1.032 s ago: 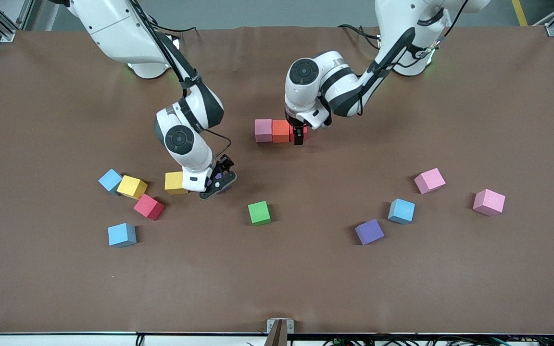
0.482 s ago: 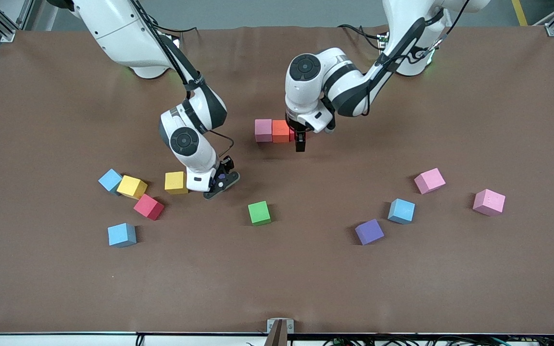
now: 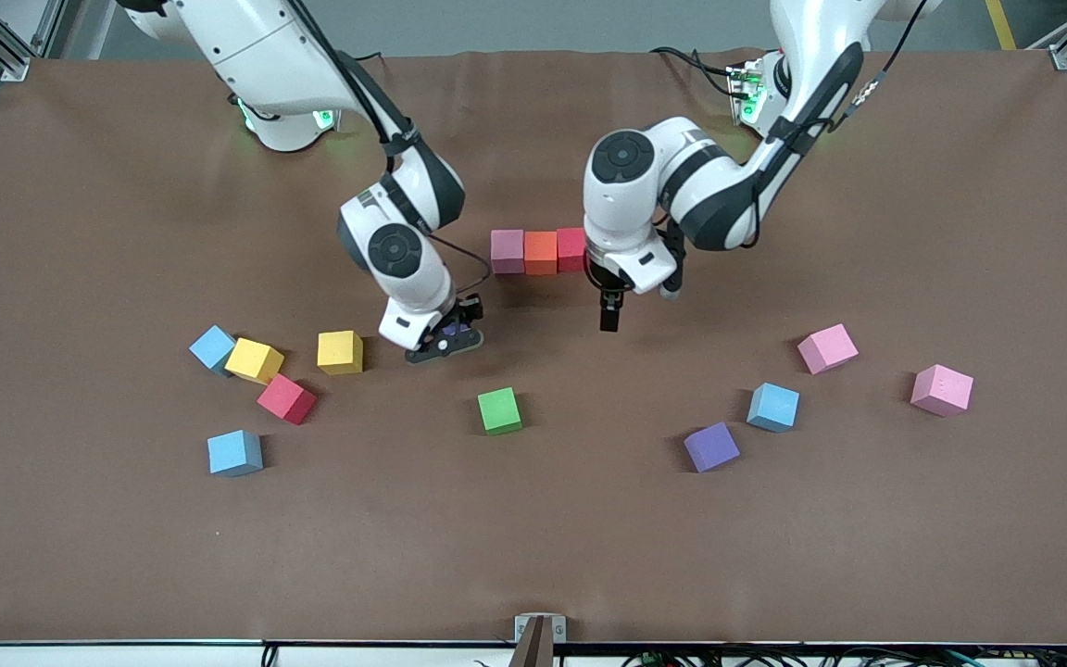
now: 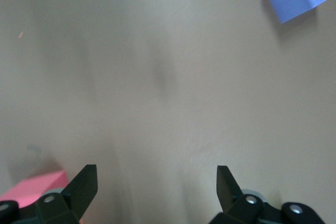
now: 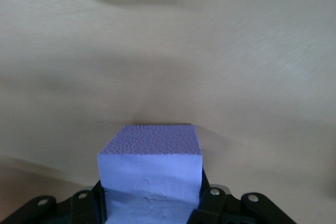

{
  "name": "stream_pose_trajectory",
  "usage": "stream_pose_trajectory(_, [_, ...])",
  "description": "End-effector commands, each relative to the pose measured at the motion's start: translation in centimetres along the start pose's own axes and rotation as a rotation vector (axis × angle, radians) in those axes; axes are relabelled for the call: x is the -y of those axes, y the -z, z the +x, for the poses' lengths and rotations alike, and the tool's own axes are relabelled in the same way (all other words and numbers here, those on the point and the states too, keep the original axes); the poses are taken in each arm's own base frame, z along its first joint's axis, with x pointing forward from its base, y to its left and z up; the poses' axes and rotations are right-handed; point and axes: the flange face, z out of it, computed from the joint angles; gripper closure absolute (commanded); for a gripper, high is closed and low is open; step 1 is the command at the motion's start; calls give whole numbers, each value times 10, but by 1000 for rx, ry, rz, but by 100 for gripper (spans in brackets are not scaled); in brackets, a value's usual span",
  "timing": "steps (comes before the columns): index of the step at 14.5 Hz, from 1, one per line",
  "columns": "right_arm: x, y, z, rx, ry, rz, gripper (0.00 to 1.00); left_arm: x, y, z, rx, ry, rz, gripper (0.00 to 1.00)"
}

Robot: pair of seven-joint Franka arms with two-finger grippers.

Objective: Arrange 11 blocks into digit 3

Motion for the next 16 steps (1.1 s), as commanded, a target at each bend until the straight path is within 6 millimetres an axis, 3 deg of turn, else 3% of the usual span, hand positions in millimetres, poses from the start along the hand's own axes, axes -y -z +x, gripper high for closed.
stream_pose_trajectory(1, [32,3,-11,-9,-81,9,71,-13,0,22,-28,-95,-2,0])
stream_pose_trajectory(4, [54,1,-23,-14,-131,10,71,-22,-9,51,-106,-229,14,0])
stream_pose_trajectory(6, [66,-1,-32,-10,-158,8,71,-40,-6,80,-118,-247,5,0])
stream_pose_trajectory(16, [85,-14,-48,-6,-157,4,70,-95,17,188,-138,-448,18,0])
